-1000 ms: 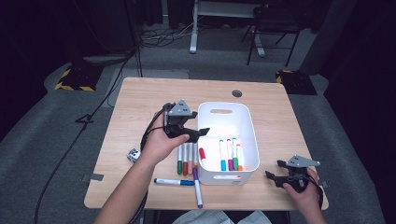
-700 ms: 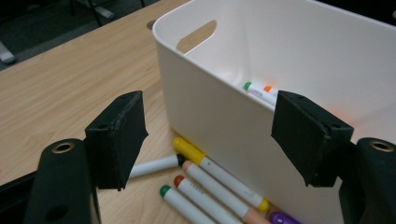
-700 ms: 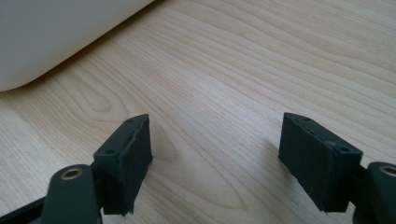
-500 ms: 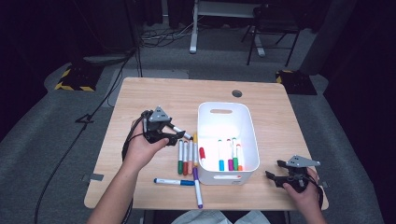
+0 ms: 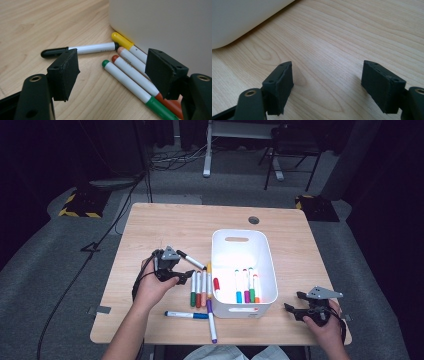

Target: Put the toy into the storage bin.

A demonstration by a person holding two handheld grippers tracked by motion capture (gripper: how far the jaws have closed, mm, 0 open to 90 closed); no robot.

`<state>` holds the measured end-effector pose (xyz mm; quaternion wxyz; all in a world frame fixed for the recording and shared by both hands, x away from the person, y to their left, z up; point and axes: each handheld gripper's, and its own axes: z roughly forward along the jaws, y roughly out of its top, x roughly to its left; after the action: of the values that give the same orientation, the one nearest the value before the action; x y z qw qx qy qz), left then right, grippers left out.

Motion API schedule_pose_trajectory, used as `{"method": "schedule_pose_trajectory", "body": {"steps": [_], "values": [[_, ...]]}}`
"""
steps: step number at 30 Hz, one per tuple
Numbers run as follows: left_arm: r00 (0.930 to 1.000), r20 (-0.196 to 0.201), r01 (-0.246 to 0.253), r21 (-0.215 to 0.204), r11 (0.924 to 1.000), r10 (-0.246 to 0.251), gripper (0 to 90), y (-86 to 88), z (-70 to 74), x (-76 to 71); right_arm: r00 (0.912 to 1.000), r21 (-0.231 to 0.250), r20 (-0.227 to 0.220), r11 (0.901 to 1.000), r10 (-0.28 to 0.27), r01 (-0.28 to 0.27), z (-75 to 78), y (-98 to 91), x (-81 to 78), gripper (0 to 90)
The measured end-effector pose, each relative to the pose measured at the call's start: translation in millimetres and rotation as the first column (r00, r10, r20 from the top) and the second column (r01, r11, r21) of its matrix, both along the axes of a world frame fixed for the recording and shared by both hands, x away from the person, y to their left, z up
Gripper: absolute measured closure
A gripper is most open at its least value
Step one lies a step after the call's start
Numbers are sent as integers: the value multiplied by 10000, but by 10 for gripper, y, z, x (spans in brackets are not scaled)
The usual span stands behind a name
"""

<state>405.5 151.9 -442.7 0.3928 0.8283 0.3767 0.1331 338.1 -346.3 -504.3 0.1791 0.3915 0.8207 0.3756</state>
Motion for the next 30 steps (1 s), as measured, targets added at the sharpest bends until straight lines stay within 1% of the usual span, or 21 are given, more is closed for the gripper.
{"method": "schedule_pose_trajectory", "body": {"steps": [2,4,5,6,8,11,12,15,16,17,18,19,21,22,23,24,26,27,28,29,30], "values": [[9998,-143,-130,-173,9998,128,282,-6,-66,16,10000,-22,5,10000,10,-10,0,-2,0,257],[9994,-304,-146,41,9999,147,284,-18,-121,40,10000,-15,1,10000,5,-5,0,-1,0,257],[9995,-279,-131,44,9999,132,286,-22,-151,50,10000,-9,-4,10000,4,-4,0,-1,0,257],[9990,-451,-45,193,9998,53,286,-30,-210,64,10000,-27,8,10000,4,-4,0,-2,0,257],[9987,-510,32,307,9995,-17,286,-36,-240,72,10000,-8,-4,10000,1,-1,0,-1,0,258],[9974,-722,-36,331,9994,60,286,-69,-332,81,10000,-14,0,10000,12,-12,0,-2,1,257],[9964,-847,52,281,9996,-28,286,-79,-357,86,10000,-14,0,10000,12,-12,0,-2,1,257],[9950,-998,-21,344,9994,55,285,-113,-412,86,10000,-12,0,10000,11,-11,0,-2,1,257],[9959,-908,62,460,9989,-20,284,-119,-425,95,10000,-17,3,10000,11,-11,0,-2,1,257],[9943,-1064,73,329,9994,-37,283,-137,-440,88,10000,-9,-2,10000,9,-9,0,-2,1,257],[9942,-1063,195,395,9990,-152,283,-141,-447,93,10000,0,-5,10000,6,-6,0,-1,0,257],[9931,-1167,178,294,9994,-142,283,-157,-463,90,10000,2,-3,10000,1,-1,0,0,0,257],[9940,-1082,219,593,9980,-153,286,-157,-463,94,10000,-6,-3,10000,8,-8,0,-1,0,257],[9934,-1134,217,549,9983,-153,286,-168,-476,89,10000,-6,-3,10000,8,-8,0,-1,0,257],[9929,-1178,235,611,9979,-162,320,-170,-477,86,10000,-4,-1,10000,8,-8,0,-1,0,257],[9944,-1039,261,837,9962,-173,320,-161,-472,86,10000,-18,0,10000,13,-13,0,-3,1,257],[9951,-976,286,1155,9929,-173,383,-153,-471,83,10000,-6,-3,10000,8,-8,0,-1,0,257],[9933,-1141,303,1086,9936,-178,443,-152,-478,79,10000,-17,1,10000,12,-12,0,-2,1,257],[9928,-1172,385,1069,9935,-258,443,-144,-482,79,10000,-17,1,10000,12,-12,0,-2,1,257],[9946,-1025,283,1247,9918,-155,471,-129,-475,76,10000,-9,-2,10000,11,-11,0,-2,0,257],[9937,-1110,303,1215,9921,-167,492,-121,-475,76,10000,-8,-4,10000,8,-8,0,-1,0,257]]}}
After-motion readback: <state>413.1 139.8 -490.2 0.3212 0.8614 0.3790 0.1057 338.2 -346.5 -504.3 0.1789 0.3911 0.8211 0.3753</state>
